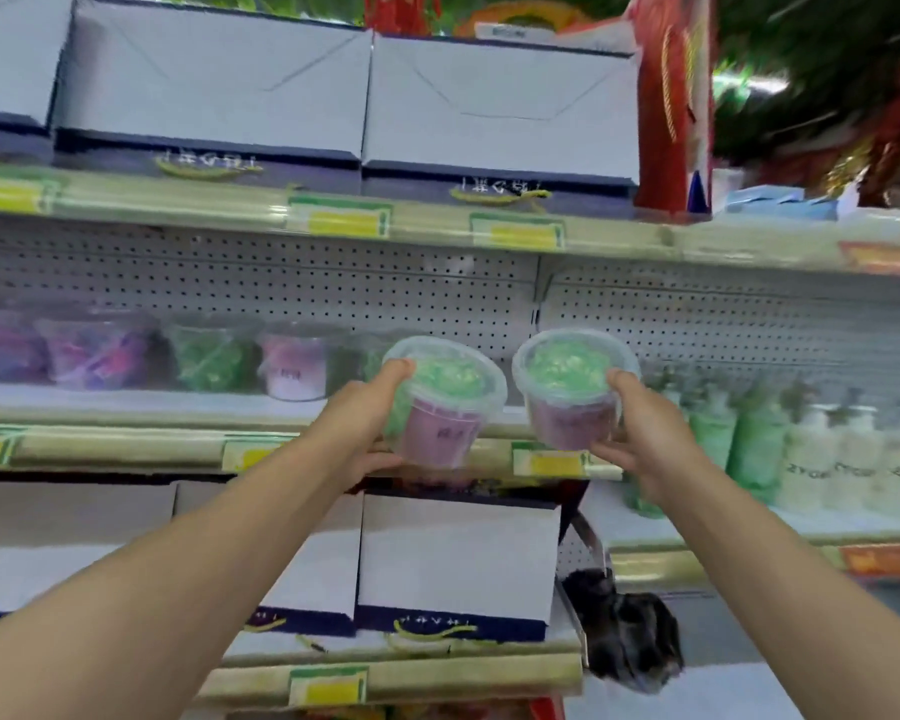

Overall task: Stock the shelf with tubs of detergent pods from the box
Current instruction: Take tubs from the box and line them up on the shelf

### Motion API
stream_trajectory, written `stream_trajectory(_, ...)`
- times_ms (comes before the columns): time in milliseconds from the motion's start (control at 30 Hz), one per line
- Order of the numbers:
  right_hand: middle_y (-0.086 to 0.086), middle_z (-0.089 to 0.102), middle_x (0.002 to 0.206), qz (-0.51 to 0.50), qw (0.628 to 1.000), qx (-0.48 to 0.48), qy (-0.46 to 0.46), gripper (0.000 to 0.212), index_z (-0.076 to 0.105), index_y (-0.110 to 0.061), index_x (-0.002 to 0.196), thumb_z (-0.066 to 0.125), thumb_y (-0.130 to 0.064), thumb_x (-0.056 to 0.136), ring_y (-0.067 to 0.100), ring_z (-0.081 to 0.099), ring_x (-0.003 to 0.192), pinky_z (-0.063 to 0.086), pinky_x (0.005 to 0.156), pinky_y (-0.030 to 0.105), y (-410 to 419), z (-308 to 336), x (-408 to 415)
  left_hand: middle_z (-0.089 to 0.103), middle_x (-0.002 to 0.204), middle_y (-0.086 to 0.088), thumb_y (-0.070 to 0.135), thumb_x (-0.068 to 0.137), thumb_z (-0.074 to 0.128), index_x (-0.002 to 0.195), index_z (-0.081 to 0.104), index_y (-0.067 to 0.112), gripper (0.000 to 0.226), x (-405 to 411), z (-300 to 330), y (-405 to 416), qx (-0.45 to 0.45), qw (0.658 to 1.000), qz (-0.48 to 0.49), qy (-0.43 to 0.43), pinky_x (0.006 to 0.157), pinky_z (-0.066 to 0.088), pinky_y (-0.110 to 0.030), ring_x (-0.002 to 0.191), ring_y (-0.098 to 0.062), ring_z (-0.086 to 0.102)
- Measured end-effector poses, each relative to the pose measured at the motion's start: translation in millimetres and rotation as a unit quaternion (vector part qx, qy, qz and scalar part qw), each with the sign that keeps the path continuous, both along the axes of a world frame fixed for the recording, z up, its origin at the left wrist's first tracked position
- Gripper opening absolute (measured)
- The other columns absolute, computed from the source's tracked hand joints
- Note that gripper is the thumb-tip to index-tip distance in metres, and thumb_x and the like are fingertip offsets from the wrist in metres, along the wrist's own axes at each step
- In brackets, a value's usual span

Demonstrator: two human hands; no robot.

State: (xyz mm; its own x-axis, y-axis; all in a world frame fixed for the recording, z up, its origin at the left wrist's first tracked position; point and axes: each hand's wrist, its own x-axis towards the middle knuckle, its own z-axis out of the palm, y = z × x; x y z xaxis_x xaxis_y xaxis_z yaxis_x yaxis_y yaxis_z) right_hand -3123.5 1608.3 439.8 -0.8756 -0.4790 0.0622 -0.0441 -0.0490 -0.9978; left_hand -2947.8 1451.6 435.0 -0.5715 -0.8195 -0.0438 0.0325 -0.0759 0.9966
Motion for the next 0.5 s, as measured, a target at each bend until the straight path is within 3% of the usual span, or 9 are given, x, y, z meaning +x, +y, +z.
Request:
stream_trajectory(133,0.004,0.044,0.107,-0.004,0.999,0.05,0.017,0.043,0.047,-0.012,0.122,0.05,-0.042,0.092,0.025,0.054,0.092,0.055,0.086,0.041,-20,13,-37,0.05,0.132,-0.015,0.054,0.08,0.06,0.136,0.04,0.015,0.071,-43,12,-18,0.01,1.0,0.014,-0.025,0.085,0.055,-0.044,0.11,-0.035,0.057)
stream_trajectory(200,0.004,0.049,0.094,-0.006,0.996,0.09,0.025,0.043,0.05,-0.01,0.114,0.05,-0.046,0.091,0.023,0.057,0.081,0.056,0.084,0.042,-28,15,-50,0.049,0.132,-0.016,0.052,0.08,0.06,0.134,0.042,0.016,0.067,-58,16,-25,0.026,0.999,0.024,-0.03,0.084,0.055,-0.046,0.11,-0.035,0.057)
stream_trajectory(267,0.008,0.056,0.094,-0.011,0.988,0.146,0.056,0.052,0.052,-0.009,0.11,0.044,-0.056,0.089,0.027,0.063,0.078,0.056,0.083,0.044,-32,15,-61,0.049,0.133,-0.016,0.053,0.079,0.059,0.133,0.043,0.017,0.067,-69,20,-30,0.042,0.998,0.036,-0.037,0.084,0.055,-0.048,0.108,-0.035,0.058)
stream_trajectory(400,0.019,0.062,0.112,-0.054,0.942,0.28,0.176,0.08,0.051,-0.005,0.117,0.024,-0.073,0.085,0.035,0.064,0.096,0.05,0.084,0.04,-35,12,-71,0.043,0.142,-0.017,0.056,0.095,0.037,0.14,0.038,0.01,0.064,-85,20,-30,-0.036,0.992,0.046,-0.111,0.099,0.047,-0.045,0.115,-0.035,0.053)
stream_trajectory(500,0.021,0.059,0.12,-0.098,0.912,0.299,0.262,0.074,0.029,-0.004,0.135,0.036,-0.062,0.089,0.037,0.056,0.11,0.045,0.085,0.042,-38,6,-72,0.043,0.144,-0.014,0.064,0.09,0.035,0.141,0.036,0.01,0.074,-89,10,-24,-0.138,0.971,0.039,-0.189,0.103,0.04,-0.042,0.124,-0.033,0.048)
